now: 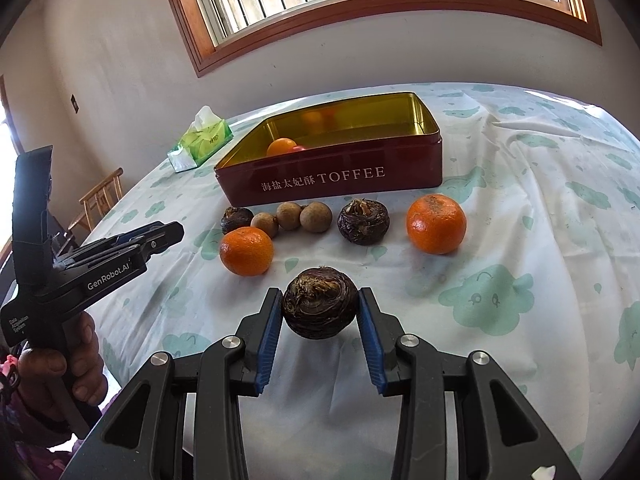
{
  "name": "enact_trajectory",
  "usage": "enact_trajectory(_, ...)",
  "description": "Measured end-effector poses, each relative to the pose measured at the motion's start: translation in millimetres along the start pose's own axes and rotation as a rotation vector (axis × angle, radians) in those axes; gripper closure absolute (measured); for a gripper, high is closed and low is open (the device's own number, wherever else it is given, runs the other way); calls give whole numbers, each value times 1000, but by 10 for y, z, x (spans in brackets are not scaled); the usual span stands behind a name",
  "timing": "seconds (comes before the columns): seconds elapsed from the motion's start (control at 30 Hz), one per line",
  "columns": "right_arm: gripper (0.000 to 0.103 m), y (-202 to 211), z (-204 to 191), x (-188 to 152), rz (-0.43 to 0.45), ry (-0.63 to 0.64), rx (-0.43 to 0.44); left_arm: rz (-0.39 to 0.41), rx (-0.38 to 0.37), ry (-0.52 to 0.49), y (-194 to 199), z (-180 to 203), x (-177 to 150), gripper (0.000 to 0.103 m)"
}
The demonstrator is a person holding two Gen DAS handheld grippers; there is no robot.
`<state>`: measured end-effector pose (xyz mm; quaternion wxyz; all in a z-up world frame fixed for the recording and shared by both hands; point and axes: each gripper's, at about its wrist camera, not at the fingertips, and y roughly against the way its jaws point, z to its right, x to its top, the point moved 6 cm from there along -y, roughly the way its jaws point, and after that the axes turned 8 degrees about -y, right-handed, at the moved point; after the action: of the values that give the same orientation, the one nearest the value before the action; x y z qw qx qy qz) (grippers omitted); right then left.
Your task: Organize fruits
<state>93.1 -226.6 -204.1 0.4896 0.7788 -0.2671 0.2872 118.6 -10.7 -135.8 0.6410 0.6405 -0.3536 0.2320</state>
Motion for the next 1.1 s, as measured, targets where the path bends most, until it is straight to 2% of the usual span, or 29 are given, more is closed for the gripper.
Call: enact_trajectory(1.1, 67, 58, -23, 163, 20, -15, 32, 17, 27, -1, 47, 15, 156, 74)
